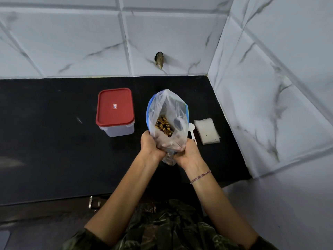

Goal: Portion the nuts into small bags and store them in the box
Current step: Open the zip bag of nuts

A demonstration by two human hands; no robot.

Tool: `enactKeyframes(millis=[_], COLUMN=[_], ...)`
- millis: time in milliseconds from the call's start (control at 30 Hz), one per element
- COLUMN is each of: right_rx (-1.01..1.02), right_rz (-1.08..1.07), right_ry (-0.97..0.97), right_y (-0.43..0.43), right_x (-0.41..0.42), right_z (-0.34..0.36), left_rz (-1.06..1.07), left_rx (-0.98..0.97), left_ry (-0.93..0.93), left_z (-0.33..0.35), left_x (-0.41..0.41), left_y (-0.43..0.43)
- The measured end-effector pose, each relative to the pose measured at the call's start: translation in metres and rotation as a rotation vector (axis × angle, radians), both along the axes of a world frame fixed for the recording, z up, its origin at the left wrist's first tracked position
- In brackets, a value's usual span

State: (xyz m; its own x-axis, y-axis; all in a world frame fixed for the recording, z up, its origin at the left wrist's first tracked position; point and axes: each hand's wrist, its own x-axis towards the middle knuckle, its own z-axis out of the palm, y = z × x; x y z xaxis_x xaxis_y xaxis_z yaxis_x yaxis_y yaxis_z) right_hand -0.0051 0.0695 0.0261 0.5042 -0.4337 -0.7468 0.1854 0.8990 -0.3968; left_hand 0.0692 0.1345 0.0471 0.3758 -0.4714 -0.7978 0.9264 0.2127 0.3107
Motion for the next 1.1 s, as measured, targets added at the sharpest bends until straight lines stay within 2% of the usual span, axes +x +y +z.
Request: enactKeyframes(millis=[100,200,300,367,433,500,567,667,767,867,967,1100], right_rx=[-0.034,-0.218,-0.712,-1.109,-1.396,-1.606,-1.751,-1.824,-1.809,-1.893,-2.007,-1.887], right_rz=[0.032,0.047,0.021,-0.023,0.032,0.226,0.558,1.016,1.163,1.048,0.943,0.785], right_ry=[0.025,0.122,0.423,0.507,0.524,0.536,0.553,0.602,0.652,0.699,0.677,0.69], right_y=[-0.006,-0.014,-0.023,-0.029,-0.037,-0.048,-0.056,-0.062,-0.067,-0.066,-0.07,-0.086], right_x=[-0.002,-0.006,-0.014,-0.013,-0.003,0.015,0.036,0.06,0.072,0.079,0.08,0.074], right_z=[0.003,0.009,0.01,0.021,0.034,0.043,0.049,0.046,0.037,0.029,0.026,0.024], left_rz=[-0.035,-0.092,-0.094,-0.087,-0.145,-0.307,-0.549,-0.834,-0.851,-0.817,-0.781,-0.736], left_rx=[0.007,0.1,0.365,0.509,0.617,0.722,0.799,0.896,0.975,1.017,0.976,0.9], left_ry=[-0.036,-0.219,-0.621,-0.999,-1.357,-1.62,-1.763,-1.874,-1.908,-1.888,-1.821,-1.766], left_z=[-0.001,0.001,-0.003,0.001,0.007,0.013,0.015,0.01,0.009,0.012,0.01,0.006], left_x=[0.003,0.008,0.015,0.021,0.031,0.044,0.057,0.071,0.075,0.074,0.08,0.094], left_y=[0.002,0.007,0.009,0.007,0.0,-0.013,-0.029,-0.046,-0.052,-0.055,-0.056,-0.051])
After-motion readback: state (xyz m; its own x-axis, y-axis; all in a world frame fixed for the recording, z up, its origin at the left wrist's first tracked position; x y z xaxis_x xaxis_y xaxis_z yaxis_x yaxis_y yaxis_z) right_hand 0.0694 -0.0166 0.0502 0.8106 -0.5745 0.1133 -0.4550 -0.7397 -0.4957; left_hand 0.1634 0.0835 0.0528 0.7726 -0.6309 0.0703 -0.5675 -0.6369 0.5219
